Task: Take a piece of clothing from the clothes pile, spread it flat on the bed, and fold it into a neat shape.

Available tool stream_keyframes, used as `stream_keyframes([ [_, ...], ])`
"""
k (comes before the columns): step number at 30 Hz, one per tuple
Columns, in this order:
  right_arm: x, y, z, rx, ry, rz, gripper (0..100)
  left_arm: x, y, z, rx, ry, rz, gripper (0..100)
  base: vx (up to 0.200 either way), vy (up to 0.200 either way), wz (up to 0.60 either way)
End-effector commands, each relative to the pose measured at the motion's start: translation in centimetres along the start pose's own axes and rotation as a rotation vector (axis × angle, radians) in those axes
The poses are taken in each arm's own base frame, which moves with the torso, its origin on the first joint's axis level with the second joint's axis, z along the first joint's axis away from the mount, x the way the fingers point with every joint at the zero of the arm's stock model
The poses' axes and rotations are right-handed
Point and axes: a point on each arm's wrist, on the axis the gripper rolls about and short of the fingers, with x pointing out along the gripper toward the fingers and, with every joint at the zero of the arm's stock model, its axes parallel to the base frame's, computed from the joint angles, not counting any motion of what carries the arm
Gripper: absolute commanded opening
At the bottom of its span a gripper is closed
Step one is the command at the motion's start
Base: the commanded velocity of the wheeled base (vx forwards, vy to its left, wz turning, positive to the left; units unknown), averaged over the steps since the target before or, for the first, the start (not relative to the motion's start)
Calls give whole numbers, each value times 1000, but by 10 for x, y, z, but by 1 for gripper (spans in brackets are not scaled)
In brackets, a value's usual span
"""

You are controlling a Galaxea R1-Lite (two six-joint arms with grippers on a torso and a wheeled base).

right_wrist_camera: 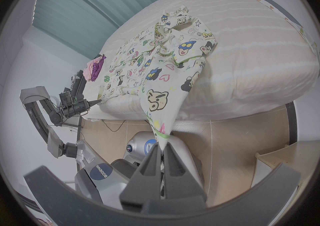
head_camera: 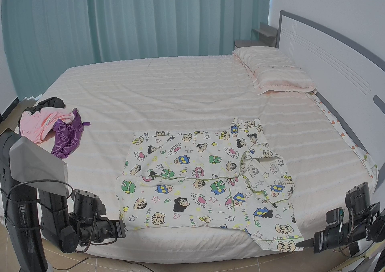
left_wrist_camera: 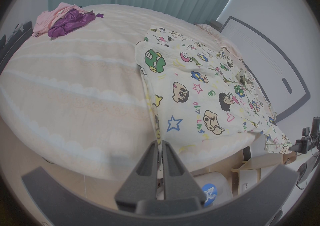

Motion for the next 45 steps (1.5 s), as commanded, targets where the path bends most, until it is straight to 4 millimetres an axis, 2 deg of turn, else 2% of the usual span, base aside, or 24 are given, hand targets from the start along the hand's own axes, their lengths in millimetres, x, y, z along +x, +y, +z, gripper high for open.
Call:
stream_keyframes([
  [1, -4, 1, -8, -13, 5, 6, 0, -13, 1, -6, 7, 14, 5, 0, 0, 0, 0],
  [7, -11, 4, -20, -27, 78, -5, 0, -21, 4, -16, 53, 62, 22, 0, 0, 0, 0],
  [14, -23, 12, -11, -32, 103, -10, 0, -20, 3, -14, 55, 47, 15, 0, 0, 0, 0],
  [20, -24, 12, -11, -47, 119, -13, 0, -22, 5, -16, 50, 57, 20, 0, 0, 0, 0],
  [25, -22, 15, -1, -48, 101, -6, 0, -13, 6, -5, 24, 9, 20, 0, 0, 0, 0],
  [30, -21, 15, 0, -45, 105, -6, 0, -12, 9, -7, 3, 24, 32, 0, 0, 0, 0],
  [34, -18, 14, 0, -44, 119, -8, 0, -3, 15, -14, -4, 72, 51, 0, 0, 0, 0],
  [35, -18, 14, 1, -42, 119, -10, 0, 0, 15, -16, 0, 86, 53, 100, 0, 0, 0],
  [45, -15, 13, 2, -37, 131, -11, 0, 10, 10, -21, 31, 79, 32, 100, 0, 0, 0],
])
